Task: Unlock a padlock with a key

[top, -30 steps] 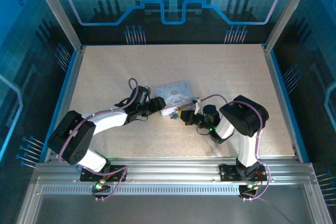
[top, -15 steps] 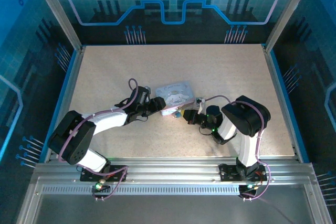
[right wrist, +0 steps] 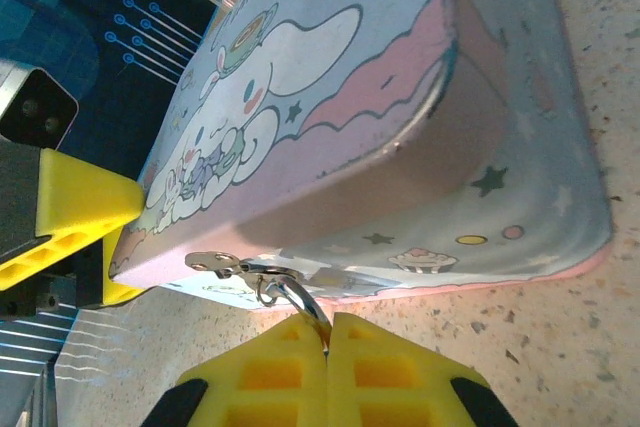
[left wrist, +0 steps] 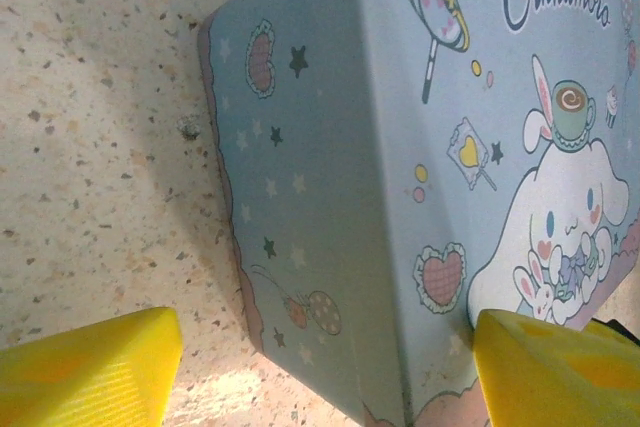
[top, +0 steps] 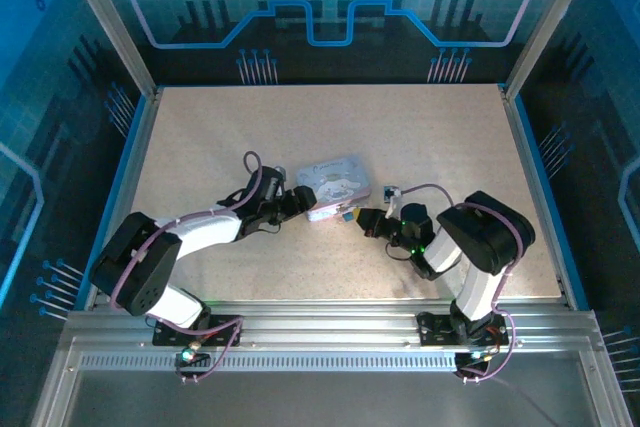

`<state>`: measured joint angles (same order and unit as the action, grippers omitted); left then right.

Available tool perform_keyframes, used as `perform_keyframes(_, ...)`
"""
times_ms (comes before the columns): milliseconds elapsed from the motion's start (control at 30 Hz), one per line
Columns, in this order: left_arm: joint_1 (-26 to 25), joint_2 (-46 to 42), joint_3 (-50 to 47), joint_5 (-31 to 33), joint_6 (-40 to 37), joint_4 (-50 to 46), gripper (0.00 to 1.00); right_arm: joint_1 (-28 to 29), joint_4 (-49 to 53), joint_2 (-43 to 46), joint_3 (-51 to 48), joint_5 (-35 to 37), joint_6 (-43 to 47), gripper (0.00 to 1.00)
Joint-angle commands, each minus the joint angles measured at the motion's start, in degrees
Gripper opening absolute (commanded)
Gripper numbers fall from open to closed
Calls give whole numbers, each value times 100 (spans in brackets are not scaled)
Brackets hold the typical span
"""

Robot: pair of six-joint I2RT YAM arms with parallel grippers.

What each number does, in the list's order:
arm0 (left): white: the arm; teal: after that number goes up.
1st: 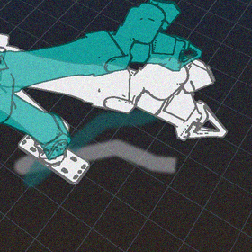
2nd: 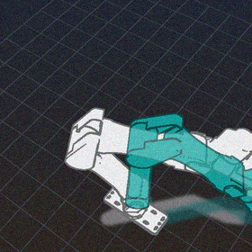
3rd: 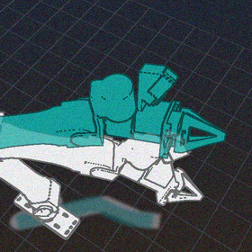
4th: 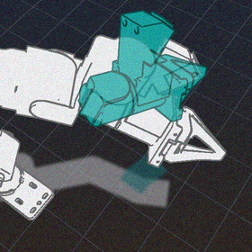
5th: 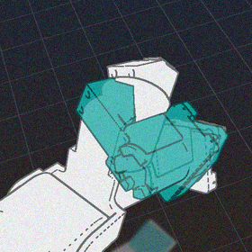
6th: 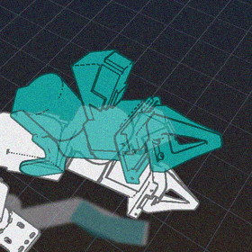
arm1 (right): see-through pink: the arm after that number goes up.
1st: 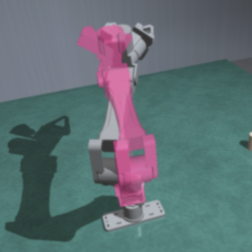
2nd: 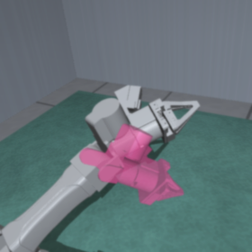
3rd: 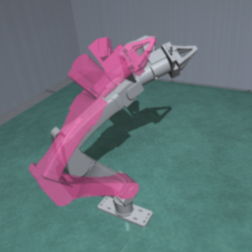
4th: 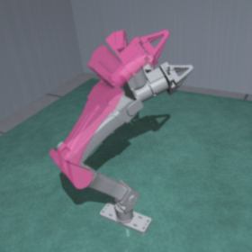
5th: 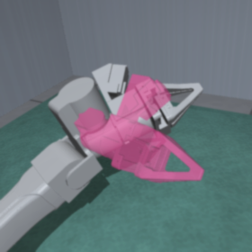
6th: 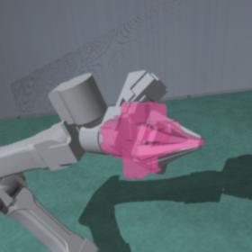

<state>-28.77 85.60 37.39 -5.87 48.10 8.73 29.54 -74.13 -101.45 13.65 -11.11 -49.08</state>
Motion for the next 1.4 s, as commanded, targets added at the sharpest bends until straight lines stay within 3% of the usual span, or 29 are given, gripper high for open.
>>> perform_keyframes(0,-64,-173,-203,-99,-56,-368,80,-71,344,416,-149,129,129,1)
perform_keyframes(200,-51,-627,-332,9,-185,-401,84,-56,1617,1388,-119,-3,508,2)
perform_keyframes(533,62,-1951,-752,622,-744,-822,99,-18,5336,3863,351,-217,1701,2)
perform_keyframes(767,267,-2441,-1022,655,-837,-933,99,-43,7585,4983,781,-478,2043,2)
perform_keyframes(1067,286,-2697,-1058,691,-916,-1104,99,-62,9774,5022,1614,-885,2259,3)
perform_keyframes(1367,285,-2755,-1137,677,-870,-1085,99,-68,10943,4376,2217,-1013,2717,3)
